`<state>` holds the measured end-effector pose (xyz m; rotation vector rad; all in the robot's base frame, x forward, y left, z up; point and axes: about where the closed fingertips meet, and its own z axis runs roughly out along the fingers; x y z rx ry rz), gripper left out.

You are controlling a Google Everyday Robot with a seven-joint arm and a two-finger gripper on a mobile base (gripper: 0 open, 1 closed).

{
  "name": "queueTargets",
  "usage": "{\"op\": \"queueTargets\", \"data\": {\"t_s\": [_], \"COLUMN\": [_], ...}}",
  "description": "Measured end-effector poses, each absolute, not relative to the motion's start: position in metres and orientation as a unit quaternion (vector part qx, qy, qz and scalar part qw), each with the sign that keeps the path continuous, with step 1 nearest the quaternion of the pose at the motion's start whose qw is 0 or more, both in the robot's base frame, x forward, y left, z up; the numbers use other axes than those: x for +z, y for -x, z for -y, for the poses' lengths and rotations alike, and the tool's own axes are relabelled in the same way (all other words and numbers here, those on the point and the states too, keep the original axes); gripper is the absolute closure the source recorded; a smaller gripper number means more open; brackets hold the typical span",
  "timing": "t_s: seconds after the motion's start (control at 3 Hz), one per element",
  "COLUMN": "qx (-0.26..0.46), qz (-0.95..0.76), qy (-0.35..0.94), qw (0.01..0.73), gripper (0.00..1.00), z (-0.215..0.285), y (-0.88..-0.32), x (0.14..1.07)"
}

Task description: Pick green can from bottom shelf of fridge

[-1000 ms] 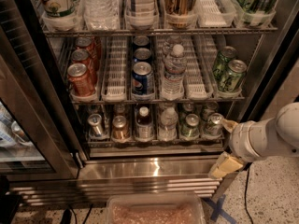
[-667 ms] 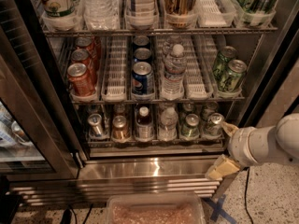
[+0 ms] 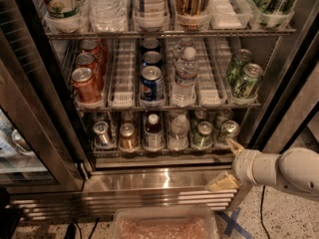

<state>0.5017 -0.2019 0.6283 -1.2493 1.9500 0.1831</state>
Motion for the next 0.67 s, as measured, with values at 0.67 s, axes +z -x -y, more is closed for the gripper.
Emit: {"op": "queueTargets", "data": {"t_s": [0.67], "qx": [0.127], "qz": [-0.757], "qy": [0.458], "qw": [0.448], "gripper": [0.0], "z": [0.184], "y": [-0.518], "x": [0.583]}}
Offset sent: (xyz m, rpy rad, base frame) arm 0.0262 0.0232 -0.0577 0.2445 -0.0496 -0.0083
